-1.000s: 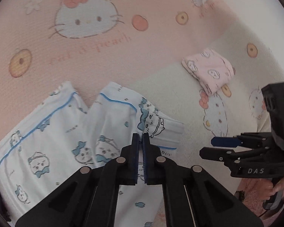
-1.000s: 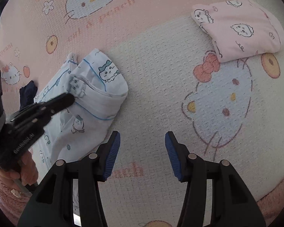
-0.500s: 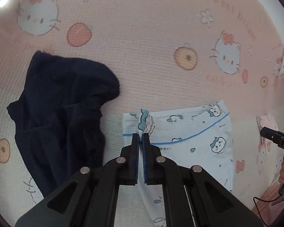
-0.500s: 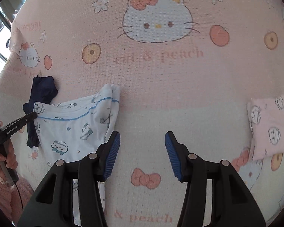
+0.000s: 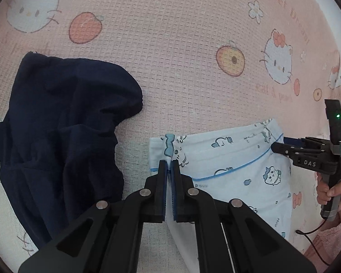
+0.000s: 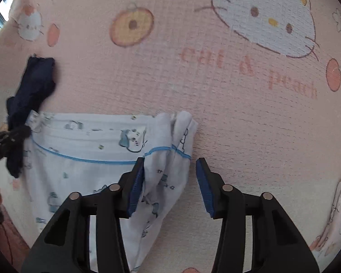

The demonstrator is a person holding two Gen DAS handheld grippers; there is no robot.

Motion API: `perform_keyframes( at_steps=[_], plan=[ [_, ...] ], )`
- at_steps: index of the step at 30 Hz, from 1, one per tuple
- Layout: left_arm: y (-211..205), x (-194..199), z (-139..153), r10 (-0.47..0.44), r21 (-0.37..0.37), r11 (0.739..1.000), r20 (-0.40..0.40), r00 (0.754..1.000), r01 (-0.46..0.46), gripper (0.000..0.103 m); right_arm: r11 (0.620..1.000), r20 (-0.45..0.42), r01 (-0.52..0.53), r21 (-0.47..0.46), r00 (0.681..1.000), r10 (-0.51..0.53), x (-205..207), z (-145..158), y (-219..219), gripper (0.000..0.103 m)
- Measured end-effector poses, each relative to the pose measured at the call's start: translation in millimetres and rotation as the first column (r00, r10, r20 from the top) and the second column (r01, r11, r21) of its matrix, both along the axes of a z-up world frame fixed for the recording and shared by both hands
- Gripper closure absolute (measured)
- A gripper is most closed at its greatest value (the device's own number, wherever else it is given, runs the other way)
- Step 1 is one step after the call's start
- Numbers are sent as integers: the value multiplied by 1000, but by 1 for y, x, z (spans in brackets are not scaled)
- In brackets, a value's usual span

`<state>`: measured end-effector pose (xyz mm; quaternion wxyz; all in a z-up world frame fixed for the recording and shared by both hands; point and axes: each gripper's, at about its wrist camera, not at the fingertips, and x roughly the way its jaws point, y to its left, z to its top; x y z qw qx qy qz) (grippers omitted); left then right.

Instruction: Fold clothes

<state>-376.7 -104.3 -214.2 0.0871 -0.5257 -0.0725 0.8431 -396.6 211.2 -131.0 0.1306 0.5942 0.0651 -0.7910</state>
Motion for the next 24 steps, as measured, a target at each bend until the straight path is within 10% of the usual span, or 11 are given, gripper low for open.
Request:
perform_keyframes(
  at_steps=[13, 18, 20, 21, 22, 24],
  plan=[
    [9, -27, -23, 48, -18, 999, 98, 994, -47, 92, 981, -68, 142, -130, 986, -152, -4, -4, 40, 54],
    [-11, -24, -25, 121, 75, 989, 122, 985, -131, 45, 959, -17, 178, -221, 982, -187, -6, 2, 50, 42],
    [-7, -26, -33, 114, 80, 989, 131, 985, -125, 47, 981, -37, 120, -153, 991, -127, -5, -1, 40, 43],
    [0, -27, -32, 101, 62, 992, 100, 990, -108, 85, 989, -46, 91, -118, 994, -97, -4, -3, 35, 60],
    [8, -29, -33, 72, 58, 995, 98, 993, -78, 98, 995, -54, 61, -84, 996, -66, -3, -5, 30, 67],
    [25, -32, -28, 41, 32, 999, 81, 996, -43, 98, 999, -80, 28, -42, 996, -31, 3, 2, 23, 96]
  ],
)
